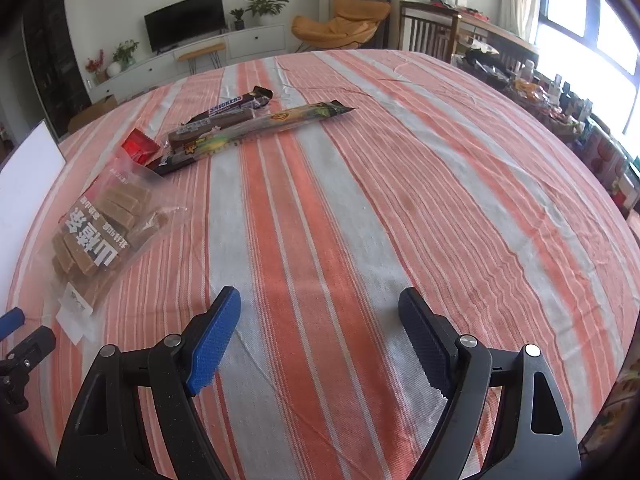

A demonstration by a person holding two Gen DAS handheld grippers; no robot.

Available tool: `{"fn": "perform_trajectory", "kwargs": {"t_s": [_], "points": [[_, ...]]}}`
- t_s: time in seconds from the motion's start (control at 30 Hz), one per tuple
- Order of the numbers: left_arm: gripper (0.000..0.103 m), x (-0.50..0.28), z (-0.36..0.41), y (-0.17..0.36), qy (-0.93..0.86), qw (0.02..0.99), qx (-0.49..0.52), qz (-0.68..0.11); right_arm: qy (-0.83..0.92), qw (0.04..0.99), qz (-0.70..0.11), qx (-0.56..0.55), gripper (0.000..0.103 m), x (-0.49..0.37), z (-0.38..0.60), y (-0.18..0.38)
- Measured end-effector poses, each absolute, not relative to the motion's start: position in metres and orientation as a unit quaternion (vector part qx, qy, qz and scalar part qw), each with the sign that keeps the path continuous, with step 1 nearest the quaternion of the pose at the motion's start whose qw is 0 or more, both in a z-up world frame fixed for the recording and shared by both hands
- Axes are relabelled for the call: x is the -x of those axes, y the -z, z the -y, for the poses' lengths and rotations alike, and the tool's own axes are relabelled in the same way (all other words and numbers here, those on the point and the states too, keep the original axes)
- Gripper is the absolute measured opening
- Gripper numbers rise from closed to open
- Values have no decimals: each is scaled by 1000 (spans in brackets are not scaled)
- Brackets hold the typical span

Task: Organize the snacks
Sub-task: 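Move both grippers back over the remaining snacks on the table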

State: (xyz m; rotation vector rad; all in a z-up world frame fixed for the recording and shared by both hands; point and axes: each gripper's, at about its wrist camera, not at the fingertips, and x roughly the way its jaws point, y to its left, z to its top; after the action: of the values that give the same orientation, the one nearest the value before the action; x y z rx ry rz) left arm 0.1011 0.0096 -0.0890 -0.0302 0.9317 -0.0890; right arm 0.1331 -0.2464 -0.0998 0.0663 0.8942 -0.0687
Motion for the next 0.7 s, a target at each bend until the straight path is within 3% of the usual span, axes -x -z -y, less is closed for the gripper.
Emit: {"fn": "perform_trajectory", "kwargs": {"t_s": [0.3,0.43,0.7], "points": [[103,-104,-5,92,35,889,-16,-456,35,899,-436,-26,87,-134,244,101],[103,-104,-5,92,35,889,-16,-456,33,896,-443,-26,98,-143,247,103],[103,-104,-5,92,35,889,-16,-456,33,895,-444,-24,99,-157,256,105]]}}
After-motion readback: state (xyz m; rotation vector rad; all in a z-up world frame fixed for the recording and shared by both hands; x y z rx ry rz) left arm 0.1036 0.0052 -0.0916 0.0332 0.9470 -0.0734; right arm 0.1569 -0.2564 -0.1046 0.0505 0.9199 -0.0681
